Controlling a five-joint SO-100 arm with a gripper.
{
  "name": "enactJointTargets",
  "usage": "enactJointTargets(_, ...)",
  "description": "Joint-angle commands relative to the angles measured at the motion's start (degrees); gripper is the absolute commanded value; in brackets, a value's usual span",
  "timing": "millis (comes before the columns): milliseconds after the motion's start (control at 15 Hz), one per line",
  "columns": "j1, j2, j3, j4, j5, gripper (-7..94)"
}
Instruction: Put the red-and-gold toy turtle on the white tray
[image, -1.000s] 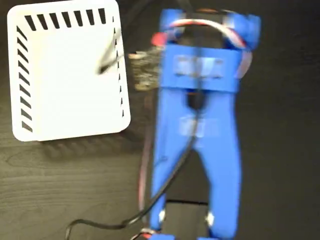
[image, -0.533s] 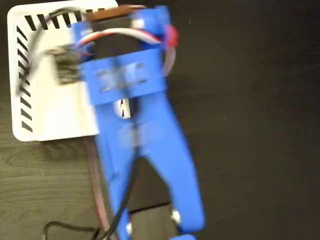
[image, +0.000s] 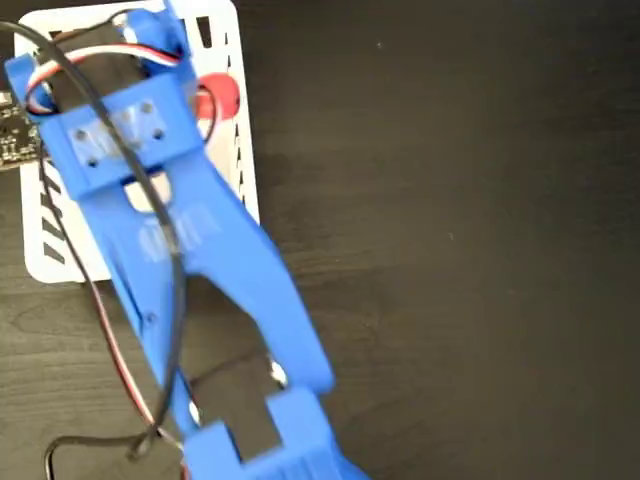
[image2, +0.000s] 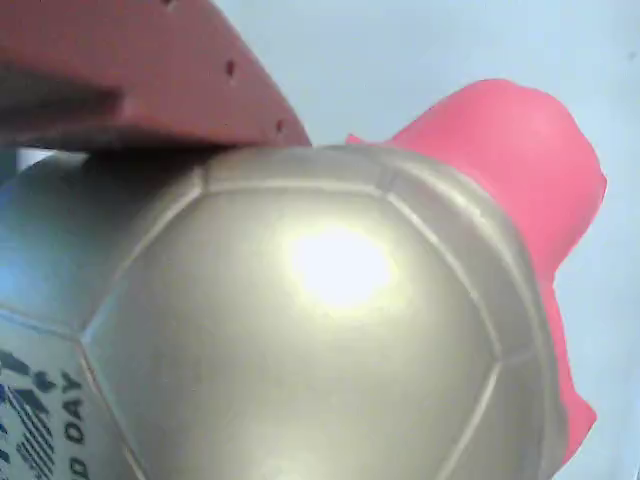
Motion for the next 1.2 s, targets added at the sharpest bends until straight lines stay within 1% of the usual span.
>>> enactJointTargets(0,-2.29,0.18,-3.25,-0.62,1.49,0)
enactJointTargets(333,-3.43,-2.02,-2.64,-2.72,2.99,0)
enactJointTargets(400,-3.34,-2.02,-2.64,-2.72,2.99,4)
enactJointTargets(467,-3.34,-2.11,-2.64,-2.72,2.81,12)
enactJointTargets(533,-3.25,-2.20,-2.37,-2.55,2.46,29)
enactJointTargets(600,-3.43,-2.29,-1.93,-2.46,2.20,41)
enactJointTargets(667,-3.52,-2.29,-1.32,-2.46,2.29,49)
enactJointTargets(733,-3.60,-2.29,-0.88,-2.46,2.29,53)
enactJointTargets(1133,-3.78,-2.29,-0.79,-2.37,2.02,53)
